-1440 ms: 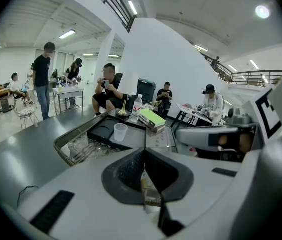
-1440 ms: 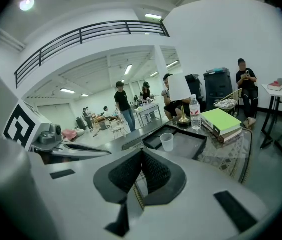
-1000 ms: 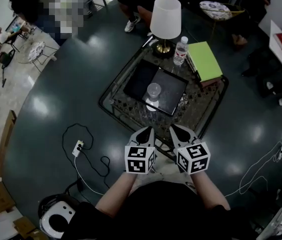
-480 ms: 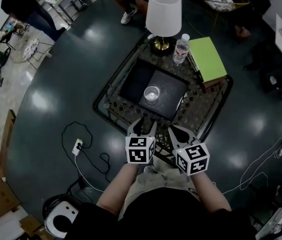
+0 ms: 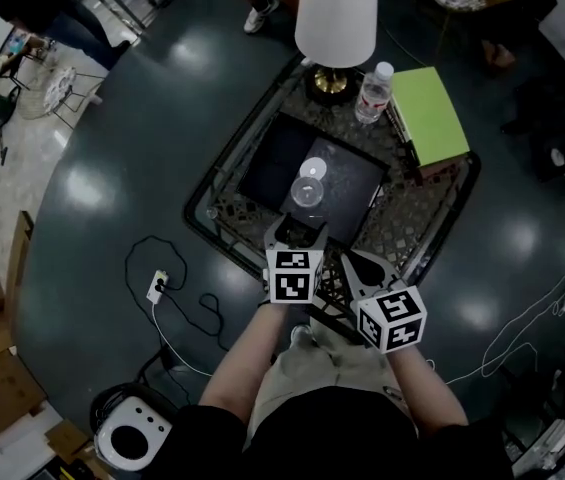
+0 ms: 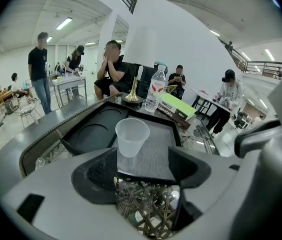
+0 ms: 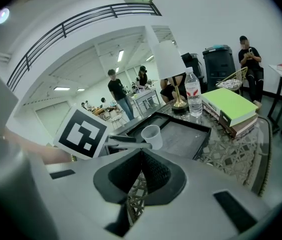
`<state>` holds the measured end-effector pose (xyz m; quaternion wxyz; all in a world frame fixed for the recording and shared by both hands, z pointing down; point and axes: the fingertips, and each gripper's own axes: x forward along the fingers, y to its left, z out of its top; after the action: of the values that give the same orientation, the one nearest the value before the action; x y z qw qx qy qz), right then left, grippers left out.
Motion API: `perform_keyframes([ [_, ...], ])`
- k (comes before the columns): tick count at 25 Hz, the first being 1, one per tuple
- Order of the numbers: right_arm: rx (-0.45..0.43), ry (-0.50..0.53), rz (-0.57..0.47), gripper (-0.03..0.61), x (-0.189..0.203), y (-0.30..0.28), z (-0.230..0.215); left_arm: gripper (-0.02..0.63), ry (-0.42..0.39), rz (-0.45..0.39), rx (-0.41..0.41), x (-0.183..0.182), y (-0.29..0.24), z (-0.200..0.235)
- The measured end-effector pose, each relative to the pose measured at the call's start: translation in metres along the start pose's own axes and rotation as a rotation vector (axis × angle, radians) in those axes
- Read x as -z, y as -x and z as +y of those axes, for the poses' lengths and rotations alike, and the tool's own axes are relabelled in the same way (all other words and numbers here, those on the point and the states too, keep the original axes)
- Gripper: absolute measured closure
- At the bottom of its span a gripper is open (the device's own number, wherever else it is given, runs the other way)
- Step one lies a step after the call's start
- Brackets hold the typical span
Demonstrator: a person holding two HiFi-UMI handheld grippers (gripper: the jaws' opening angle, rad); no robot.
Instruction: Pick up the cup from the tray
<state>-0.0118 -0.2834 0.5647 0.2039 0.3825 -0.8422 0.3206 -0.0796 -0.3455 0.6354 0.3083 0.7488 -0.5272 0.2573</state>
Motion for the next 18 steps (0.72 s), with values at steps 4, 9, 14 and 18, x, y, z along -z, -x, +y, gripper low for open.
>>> perform_keyframes([
  [4,0.002,-0.016,0.005,0.568,0.002,-0.004,-0.006,0.291,-0.008,0.029,-0.008,0.001,-0.022,0.007],
  [9,0.011,-0.034,0.011,0.568,0.004,-0.005,-0.012,0.283,-0.019,0.056,-0.031,-0.002,-0.043,0.016],
  [14,0.013,-0.055,0.017,0.568,0.008,-0.007,-0.014,0.282,-0.027,0.063,-0.051,-0.008,-0.059,0.024],
  [18,0.017,-0.063,0.024,0.568,0.011,-0.008,-0.017,0.282,-0.047,0.082,-0.069,-0.012,-0.070,0.026],
])
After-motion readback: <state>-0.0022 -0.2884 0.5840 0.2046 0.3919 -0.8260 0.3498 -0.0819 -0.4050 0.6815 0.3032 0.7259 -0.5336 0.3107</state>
